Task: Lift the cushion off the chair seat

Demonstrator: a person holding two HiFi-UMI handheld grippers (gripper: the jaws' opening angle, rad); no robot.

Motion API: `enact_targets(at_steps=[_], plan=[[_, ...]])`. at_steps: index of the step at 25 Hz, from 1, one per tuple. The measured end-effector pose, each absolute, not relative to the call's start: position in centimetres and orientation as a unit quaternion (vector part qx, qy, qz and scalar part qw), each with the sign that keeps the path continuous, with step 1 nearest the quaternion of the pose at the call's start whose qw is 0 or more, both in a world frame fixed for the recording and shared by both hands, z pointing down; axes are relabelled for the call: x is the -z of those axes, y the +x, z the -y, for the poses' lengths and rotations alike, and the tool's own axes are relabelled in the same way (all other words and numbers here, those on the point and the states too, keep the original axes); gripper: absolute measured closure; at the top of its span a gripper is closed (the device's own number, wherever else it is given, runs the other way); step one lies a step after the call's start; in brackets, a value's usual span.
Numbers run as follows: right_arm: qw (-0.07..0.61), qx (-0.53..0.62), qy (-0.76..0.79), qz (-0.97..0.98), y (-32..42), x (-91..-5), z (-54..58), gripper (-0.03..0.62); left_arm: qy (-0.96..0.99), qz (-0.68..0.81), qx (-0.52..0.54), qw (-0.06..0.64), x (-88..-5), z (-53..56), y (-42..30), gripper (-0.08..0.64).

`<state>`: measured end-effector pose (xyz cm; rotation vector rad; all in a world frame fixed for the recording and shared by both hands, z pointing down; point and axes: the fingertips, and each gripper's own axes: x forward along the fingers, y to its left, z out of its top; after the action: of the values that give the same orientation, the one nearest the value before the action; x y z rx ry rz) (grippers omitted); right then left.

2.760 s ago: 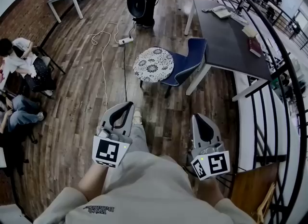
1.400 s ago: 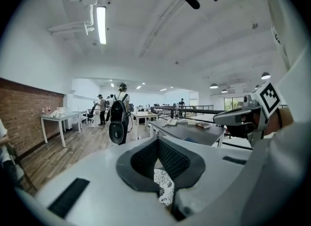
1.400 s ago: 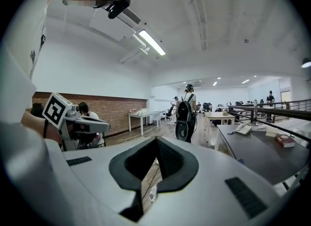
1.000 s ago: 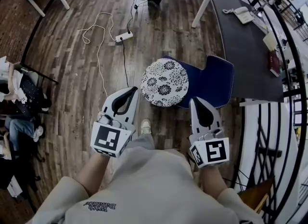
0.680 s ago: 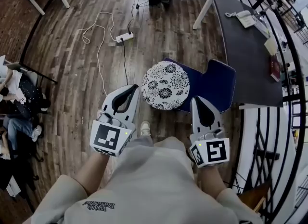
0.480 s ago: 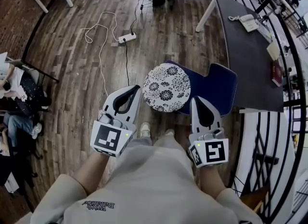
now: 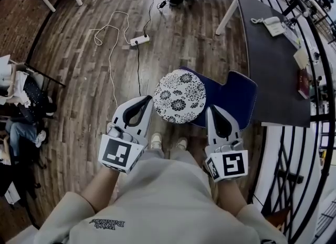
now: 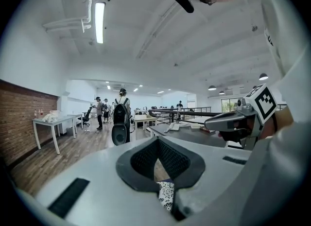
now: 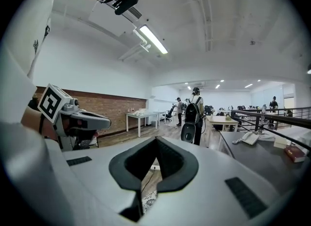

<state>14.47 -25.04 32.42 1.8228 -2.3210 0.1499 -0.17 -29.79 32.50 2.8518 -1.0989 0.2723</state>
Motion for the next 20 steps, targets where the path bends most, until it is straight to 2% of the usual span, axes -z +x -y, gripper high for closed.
enact_targets(at_steps=[13, 20], plan=[[0.088, -0.095, 0.605, 0.785, 18.6, -36.4, 28.3, 0.589, 0.909, 0.394, -0.114, 0.074, -35.4, 32.9, 1.8, 0.555], [0.040, -0.117, 0.602, 0.789, 20.0, -38.0, 33.6, 0.589, 0.908, 0.401, -0.099, 0.074, -36.8, 37.3, 3.6, 0.555]])
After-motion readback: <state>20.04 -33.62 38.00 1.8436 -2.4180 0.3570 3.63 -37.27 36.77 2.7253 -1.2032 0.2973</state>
